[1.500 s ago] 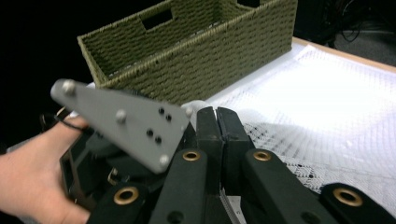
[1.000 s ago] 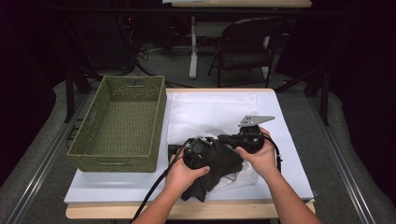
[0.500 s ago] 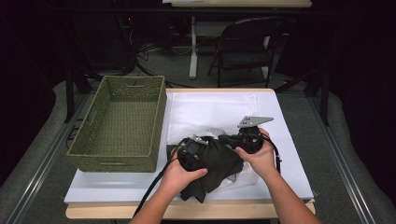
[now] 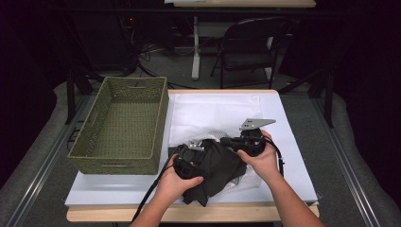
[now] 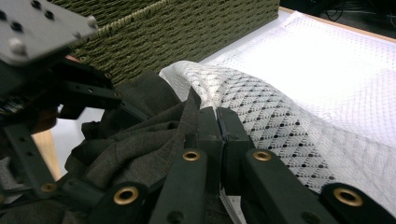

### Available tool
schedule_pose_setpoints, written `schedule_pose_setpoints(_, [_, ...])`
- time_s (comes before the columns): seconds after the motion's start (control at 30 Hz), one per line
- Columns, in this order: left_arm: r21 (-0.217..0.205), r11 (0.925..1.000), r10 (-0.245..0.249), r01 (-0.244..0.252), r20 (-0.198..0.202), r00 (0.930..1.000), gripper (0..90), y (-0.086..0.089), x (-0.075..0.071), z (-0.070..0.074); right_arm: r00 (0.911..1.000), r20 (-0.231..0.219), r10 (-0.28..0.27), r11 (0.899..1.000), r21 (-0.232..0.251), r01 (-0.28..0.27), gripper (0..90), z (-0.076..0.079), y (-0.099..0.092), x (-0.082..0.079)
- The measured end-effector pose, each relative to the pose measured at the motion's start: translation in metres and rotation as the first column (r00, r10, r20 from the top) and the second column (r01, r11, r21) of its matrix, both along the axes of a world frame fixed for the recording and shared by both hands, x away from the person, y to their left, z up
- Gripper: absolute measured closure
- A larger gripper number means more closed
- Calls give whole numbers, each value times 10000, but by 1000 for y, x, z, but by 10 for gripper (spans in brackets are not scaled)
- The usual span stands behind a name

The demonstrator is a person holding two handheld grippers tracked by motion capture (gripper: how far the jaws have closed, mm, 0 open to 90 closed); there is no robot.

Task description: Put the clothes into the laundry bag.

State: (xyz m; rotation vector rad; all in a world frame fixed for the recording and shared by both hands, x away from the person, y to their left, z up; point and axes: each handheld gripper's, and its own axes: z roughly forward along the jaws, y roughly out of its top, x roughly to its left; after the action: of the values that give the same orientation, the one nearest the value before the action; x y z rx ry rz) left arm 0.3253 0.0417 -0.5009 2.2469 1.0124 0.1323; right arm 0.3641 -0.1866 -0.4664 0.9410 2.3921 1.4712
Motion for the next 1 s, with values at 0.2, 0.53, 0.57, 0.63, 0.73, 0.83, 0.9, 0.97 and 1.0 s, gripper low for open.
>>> schedule_pose_setpoints(0.2, [3, 10000, -2, 2, 472, 9989, 327, -3, 0, -5, 9999, 23, 108, 9999, 111, -108, 891, 2, 1, -3])
schedule_pose_setpoints(0.53, [4, 9996, 277, -278, 620, 9977, 440, -7, 6, -8, 9976, 18, 693, 9971, 325, -693, 891, 6, 11, -12])
schedule_pose_setpoints(0.57, [-17, 9995, 309, -309, 613, 9976, 453, -6, 7, -9, 9971, 42, 761, 9967, 295, -761, 891, 7, 13, -13])
schedule_pose_setpoints(0.63, [-163, 9988, 479, -470, 606, 9970, 483, -6, 9, -9, 9962, 17, 868, 9958, 281, -869, 891, 7, 16, -15])
schedule_pose_setpoints(0.73, [-181, 9986, 513, -502, 672, 9964, 520, -7, 10, -9, 9949, -15, 1012, 9948, 135, -1012, 891, 7, 19, -18])
schedule_pose_setpoints(0.83, [-502, 9970, 611, -582, 592, 9964, 556, -5, 12, -8, 9955, -55, 948, 9954, -117, -949, 891, 3, 20, -17])
schedule_pose_setpoints(0.9, [-708, 9952, 714, -677, 515, 9961, 578, -5, 14, -7, 9960, -160, 884, 9959, -153, -887, 891, 0, 19, -15])
schedule_pose_setpoints(0.97, [-778, 9945, 737, -703, 415, 9964, 592, -5, 16, -5, 9964, -161, 833, 9965, -78, -835, 891, 0, 17, -15])
schedule_pose_setpoints(1.0, [-748, 9950, 693, -662, 397, 9968, 597, -5, 18, -4, 9965, -131, 829, 9965, -78, -831, 891, 1, 16, -15])
